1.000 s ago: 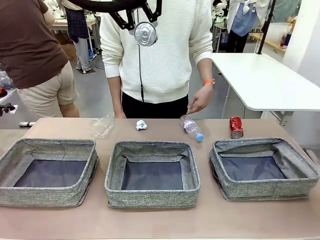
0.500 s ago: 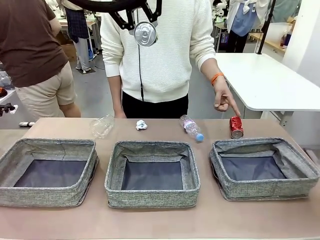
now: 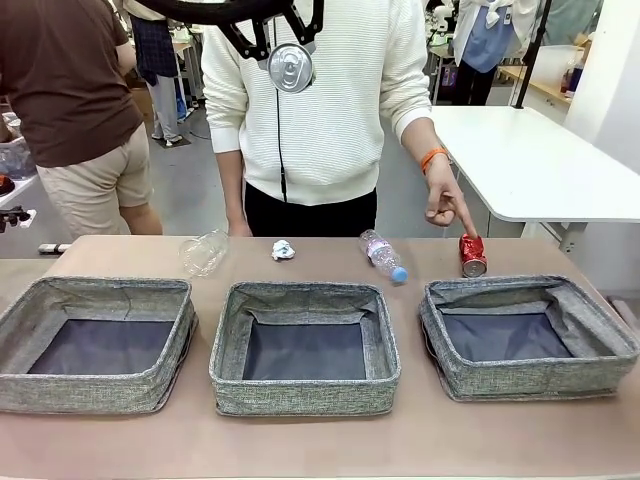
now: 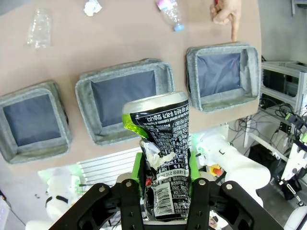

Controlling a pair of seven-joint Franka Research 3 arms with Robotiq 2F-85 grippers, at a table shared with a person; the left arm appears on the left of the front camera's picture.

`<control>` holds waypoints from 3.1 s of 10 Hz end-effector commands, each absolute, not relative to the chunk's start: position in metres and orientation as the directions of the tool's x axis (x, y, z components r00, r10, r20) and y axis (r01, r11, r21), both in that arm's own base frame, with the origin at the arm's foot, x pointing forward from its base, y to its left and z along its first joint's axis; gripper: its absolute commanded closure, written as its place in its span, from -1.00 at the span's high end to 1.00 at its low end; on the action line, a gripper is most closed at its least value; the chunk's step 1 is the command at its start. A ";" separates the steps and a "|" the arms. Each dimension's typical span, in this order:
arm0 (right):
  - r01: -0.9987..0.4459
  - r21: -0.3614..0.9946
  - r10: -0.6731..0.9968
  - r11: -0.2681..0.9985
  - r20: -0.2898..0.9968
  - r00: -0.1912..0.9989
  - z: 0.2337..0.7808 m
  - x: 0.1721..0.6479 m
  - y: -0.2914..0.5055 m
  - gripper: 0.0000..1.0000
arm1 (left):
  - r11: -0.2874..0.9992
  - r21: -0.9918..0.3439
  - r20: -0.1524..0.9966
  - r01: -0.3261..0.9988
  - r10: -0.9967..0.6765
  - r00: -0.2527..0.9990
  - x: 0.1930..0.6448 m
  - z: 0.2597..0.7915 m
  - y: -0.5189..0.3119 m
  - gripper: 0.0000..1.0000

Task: Sort the waste into the appropriate baskets.
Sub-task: Place the picked waste into the Fabric basket indicated by the person.

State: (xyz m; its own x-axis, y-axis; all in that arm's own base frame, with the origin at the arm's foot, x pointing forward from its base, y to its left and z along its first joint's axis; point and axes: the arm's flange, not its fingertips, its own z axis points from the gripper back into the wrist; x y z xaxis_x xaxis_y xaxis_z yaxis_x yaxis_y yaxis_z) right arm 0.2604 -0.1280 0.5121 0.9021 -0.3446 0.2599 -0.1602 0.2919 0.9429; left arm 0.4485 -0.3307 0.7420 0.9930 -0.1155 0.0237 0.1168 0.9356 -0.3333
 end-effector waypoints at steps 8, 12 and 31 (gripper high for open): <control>-0.192 0.941 -0.346 0.278 0.285 0.894 0.514 0.263 -0.128 1.00 | 0.884 -0.425 -0.002 0.193 -0.215 0.977 0.321 0.689 -0.416 -0.20; -0.192 0.941 -0.346 0.278 0.285 0.894 0.514 0.263 -0.128 1.00 | 0.786 -0.433 0.036 0.441 -0.474 0.880 0.306 0.619 -0.543 -0.20; -0.192 0.941 -0.346 0.278 0.285 0.894 0.514 0.263 -0.128 1.00 | 0.786 -0.323 0.220 0.527 -0.480 0.849 0.393 0.485 -0.675 1.00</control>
State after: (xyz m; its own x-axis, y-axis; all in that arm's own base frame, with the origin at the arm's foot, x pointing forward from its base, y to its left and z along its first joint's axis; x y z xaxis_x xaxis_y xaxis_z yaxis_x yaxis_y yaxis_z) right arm 0.2604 -0.1281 0.5120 0.9021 -0.3448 0.2593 -0.1590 0.2931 0.9428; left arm 0.3910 -0.6757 0.4784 0.8366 -0.5053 0.2116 0.5478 0.7708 -0.3254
